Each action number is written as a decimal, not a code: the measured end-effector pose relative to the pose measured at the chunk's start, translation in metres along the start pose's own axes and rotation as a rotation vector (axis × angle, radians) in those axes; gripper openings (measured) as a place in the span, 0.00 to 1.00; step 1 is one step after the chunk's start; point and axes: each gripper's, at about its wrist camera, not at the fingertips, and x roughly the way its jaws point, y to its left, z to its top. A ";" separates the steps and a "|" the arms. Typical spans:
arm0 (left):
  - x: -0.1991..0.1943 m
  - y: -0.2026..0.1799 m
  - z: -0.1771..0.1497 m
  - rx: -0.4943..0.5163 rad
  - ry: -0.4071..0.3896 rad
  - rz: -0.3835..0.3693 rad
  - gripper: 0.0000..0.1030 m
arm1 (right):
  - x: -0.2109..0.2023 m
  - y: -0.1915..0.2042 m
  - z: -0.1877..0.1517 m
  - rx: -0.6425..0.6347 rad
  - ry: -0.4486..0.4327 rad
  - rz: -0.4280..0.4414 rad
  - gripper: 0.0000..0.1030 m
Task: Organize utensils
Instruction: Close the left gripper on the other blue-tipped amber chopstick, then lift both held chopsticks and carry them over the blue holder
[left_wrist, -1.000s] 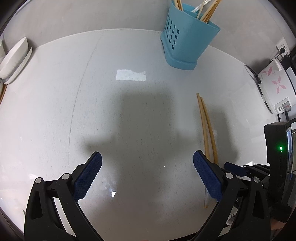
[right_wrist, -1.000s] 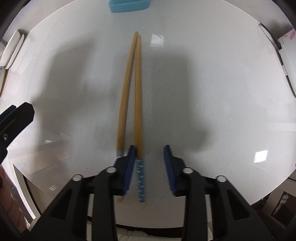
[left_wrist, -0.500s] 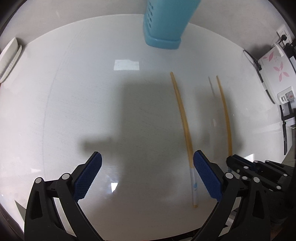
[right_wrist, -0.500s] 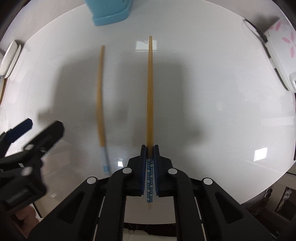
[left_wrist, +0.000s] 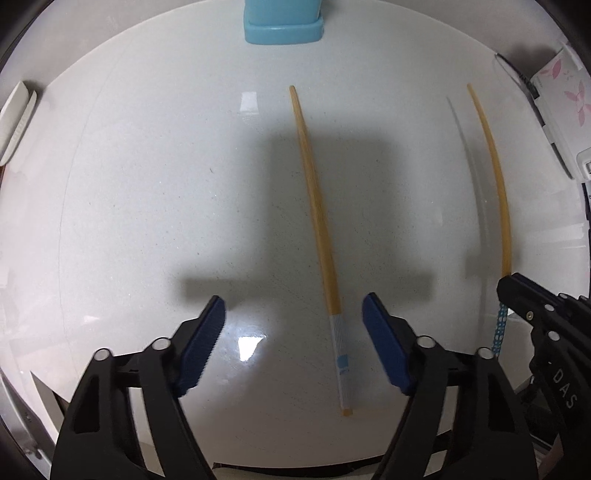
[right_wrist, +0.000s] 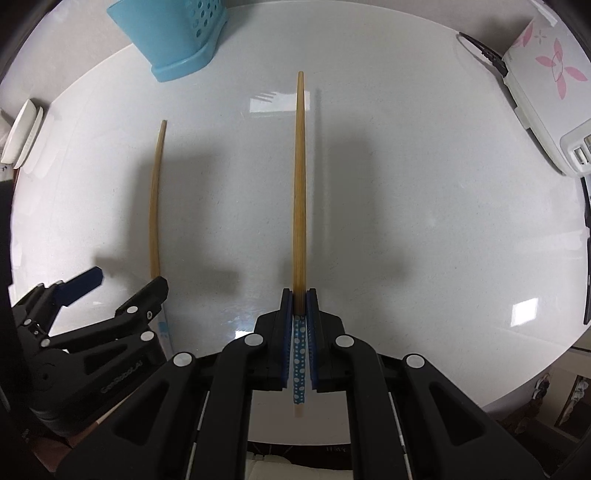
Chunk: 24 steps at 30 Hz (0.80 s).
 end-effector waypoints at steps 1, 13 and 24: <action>0.001 -0.001 0.000 -0.005 0.011 0.005 0.60 | 0.000 -0.001 0.001 -0.002 -0.002 0.003 0.06; 0.000 -0.008 -0.003 -0.013 0.045 0.018 0.06 | -0.016 0.001 -0.008 -0.015 -0.014 0.035 0.06; -0.013 0.011 -0.024 -0.017 0.003 -0.007 0.06 | -0.024 -0.010 -0.013 -0.014 -0.026 0.030 0.06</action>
